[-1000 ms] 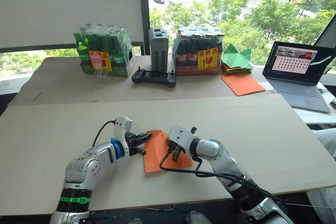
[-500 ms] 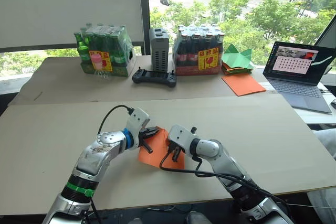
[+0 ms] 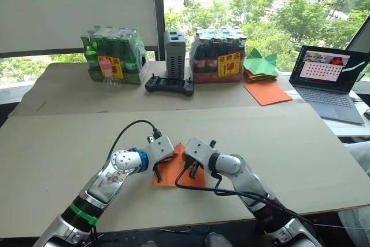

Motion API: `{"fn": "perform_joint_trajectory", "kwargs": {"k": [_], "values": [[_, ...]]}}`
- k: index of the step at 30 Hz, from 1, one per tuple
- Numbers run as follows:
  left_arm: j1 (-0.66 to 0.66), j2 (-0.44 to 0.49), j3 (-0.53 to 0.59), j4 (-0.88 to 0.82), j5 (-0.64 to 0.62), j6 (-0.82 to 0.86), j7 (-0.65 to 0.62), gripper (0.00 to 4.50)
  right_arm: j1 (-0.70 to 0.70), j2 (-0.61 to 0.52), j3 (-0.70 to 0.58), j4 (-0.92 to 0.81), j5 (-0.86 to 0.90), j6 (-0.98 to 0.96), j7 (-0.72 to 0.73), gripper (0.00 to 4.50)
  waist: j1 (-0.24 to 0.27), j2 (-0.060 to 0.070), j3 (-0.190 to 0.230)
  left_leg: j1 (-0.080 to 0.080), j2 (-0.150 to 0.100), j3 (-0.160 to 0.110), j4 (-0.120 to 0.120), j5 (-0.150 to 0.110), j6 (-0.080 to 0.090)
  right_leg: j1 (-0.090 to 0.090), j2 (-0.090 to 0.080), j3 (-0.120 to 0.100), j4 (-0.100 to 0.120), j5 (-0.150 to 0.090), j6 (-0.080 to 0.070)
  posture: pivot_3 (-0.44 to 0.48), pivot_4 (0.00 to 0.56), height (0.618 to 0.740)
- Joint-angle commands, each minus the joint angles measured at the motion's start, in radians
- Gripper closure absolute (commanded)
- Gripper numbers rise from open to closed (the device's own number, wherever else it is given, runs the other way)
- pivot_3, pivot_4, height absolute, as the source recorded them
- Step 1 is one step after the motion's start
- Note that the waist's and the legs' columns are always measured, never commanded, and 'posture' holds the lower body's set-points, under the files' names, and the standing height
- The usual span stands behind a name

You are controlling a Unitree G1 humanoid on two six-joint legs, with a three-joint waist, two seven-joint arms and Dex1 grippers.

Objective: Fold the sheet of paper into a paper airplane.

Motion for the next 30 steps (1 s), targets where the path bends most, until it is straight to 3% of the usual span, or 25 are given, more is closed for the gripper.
{"fn": "perform_joint_trajectory", "kwargs": {"k": [1,10,30], "values": [[0.011,0.019,-0.011,0.001,0.051,-0.065,-0.025,4.48,0.035,-0.001,0.023,0.064,-0.013,0.039,0.001,4.5,0.0,0.0,0.0,0.0,0.0,0.0,0.0,0.0,0.0,0.0,0.0,0.0,0.0,0.0,0.0,0.0,0.15,0.74],[-0.006,0.001,-0.052,0.074,0.209,-0.154,0.003,4.48,0.031,0.028,-0.018,0.071,0.01,0.023,-0.03,4.5,0.003,0.0,0.0,0.0,0.0,0.0,0.0,0.0,0.0,0.0,0.0,0.0,0.001,0.0,0.0,0.0,0.15,0.74],[-0.041,-0.066,-0.051,0.187,0.301,-0.183,-0.008,4.48,0.018,0.124,-0.127,0.07,0.104,-0.032,-0.084,4.5,0.022,0.0,0.0,0.0,0.0,0.0,0.0,0.0,0.0,0.001,0.0,0.0,0.001,0.0,0.0,0.0,0.15,0.74]]}}
